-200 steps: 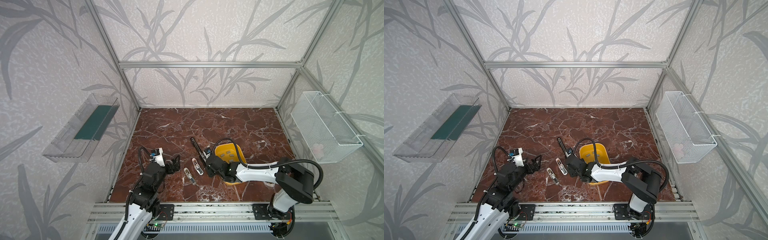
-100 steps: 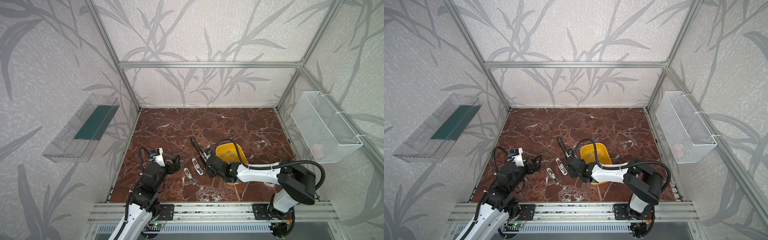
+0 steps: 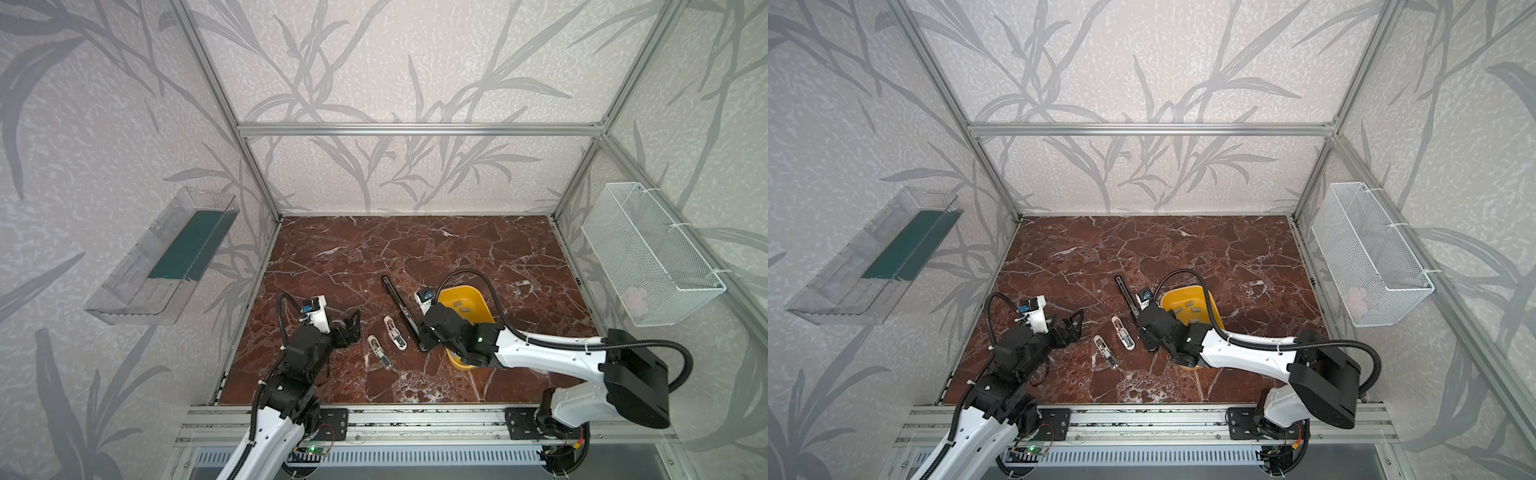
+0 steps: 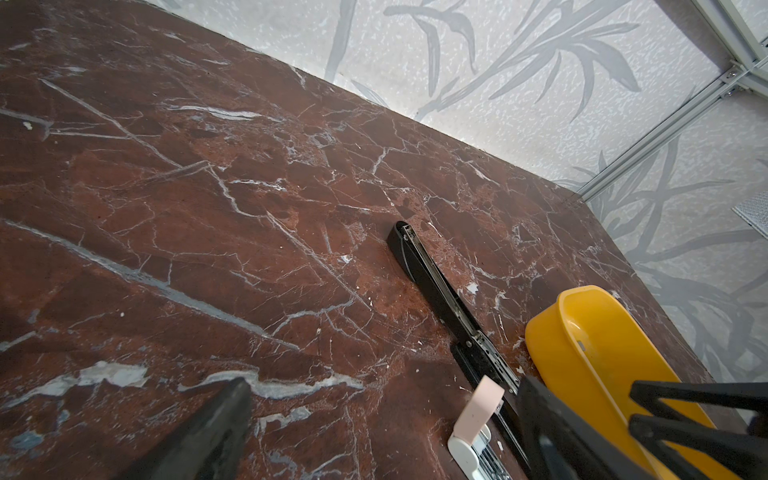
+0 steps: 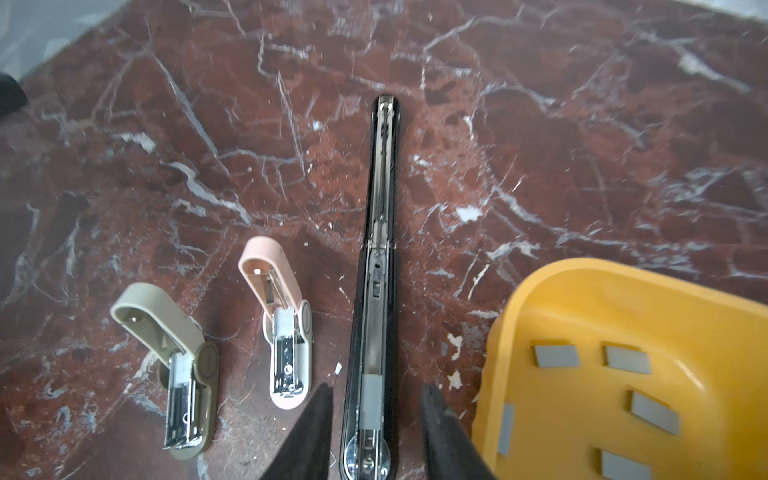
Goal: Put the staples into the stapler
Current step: 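Move the right gripper back over the yellow tray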
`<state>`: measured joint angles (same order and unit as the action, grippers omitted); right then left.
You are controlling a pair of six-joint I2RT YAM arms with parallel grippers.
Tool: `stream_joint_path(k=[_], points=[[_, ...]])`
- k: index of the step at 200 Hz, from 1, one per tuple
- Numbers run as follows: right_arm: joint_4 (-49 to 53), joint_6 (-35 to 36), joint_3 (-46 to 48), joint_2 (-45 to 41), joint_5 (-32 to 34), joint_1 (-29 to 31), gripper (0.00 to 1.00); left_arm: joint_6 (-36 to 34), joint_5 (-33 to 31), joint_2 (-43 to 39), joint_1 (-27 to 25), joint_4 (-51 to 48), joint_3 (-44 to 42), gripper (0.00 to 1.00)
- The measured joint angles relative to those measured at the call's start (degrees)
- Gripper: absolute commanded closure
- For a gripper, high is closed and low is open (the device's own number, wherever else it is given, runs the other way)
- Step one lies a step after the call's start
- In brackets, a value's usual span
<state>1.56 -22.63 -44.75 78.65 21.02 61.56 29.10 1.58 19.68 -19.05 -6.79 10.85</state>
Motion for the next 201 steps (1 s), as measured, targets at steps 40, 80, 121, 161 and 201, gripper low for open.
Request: stream_joint_path(k=[40, 80, 121, 161, 201], points=[[2.4, -1.4, 5.0, -13.1, 6.5, -0.1, 0.01, 0.0, -0.2, 0.0, 0.0, 0.0, 0.0, 0.01], [7.8, -8.1, 6.8, -22.8, 9.8, -2.7, 0.01, 0.0, -0.5, 0.0, 0.0, 0.0, 0.0, 0.01], [10.8, -7.3, 8.3, -26.7, 7.0, -9.0, 0.01, 0.0, -0.7, 0.3, 0.0, 0.0, 0.0, 0.01], [15.8, -9.7, 8.6, -22.2, 5.9, -15.1, 0.21, 0.0, -1.3, 2.4, 0.0, 0.3, 0.0, 0.01], [15.7, -10.6, 9.2, -17.2, 3.3, -15.1, 0.28, 0.0, -2.0, 4.8, -0.1, 1.2, 0.0, 0.01]])
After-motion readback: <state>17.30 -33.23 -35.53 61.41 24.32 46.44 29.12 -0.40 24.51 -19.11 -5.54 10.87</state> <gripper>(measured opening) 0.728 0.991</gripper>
